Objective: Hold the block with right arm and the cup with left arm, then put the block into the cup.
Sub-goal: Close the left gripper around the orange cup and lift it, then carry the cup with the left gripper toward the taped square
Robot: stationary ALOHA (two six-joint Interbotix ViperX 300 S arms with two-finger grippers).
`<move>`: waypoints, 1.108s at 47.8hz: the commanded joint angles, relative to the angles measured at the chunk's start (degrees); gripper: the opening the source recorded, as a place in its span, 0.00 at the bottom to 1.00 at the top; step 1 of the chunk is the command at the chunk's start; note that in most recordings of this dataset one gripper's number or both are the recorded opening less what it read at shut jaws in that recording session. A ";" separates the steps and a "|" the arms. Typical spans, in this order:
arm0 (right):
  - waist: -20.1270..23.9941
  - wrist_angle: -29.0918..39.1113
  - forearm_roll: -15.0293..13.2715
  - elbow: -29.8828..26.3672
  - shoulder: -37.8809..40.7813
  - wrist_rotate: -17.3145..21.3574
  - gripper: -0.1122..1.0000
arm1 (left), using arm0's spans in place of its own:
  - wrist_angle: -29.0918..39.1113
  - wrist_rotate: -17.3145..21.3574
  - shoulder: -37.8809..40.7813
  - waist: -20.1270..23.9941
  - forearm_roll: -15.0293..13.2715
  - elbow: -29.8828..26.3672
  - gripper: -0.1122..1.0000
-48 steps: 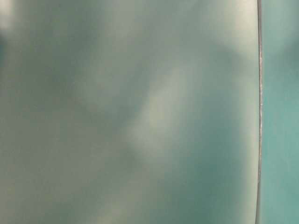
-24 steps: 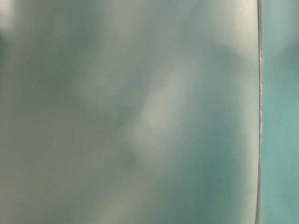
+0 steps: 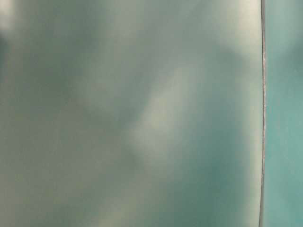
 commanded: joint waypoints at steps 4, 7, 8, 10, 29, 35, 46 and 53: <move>-0.09 -0.35 -0.18 -1.23 -0.70 0.00 0.72 | -3.78 -0.09 1.32 -0.09 0.26 -1.41 0.83; -0.09 -0.35 -0.18 -1.32 -0.70 0.00 0.72 | -4.66 -0.09 1.76 -0.09 0.26 -1.41 0.83; -0.09 -0.35 -0.18 -1.23 -0.70 0.00 0.72 | -4.92 -0.09 1.85 -0.09 0.26 -1.41 0.82; -0.09 -0.35 -0.18 -1.32 -0.70 0.00 0.72 | -5.27 -0.09 2.11 -0.09 0.26 -1.32 0.82; -0.09 -0.62 -0.35 -1.23 -0.70 0.00 0.72 | -12.66 -0.09 3.16 0.79 0.26 -0.18 0.70; -0.09 -0.53 -0.53 -1.23 -0.70 0.00 0.72 | -14.59 -0.09 3.08 0.79 0.35 -0.18 0.70; -0.09 2.11 -3.69 -0.44 -0.70 0.44 0.72 | -13.01 -0.09 2.20 -3.52 -0.62 -2.29 0.70; -1.14 5.62 -4.13 0.79 -0.70 1.23 0.72 | -9.40 -0.18 2.29 -9.40 -0.70 -7.12 0.70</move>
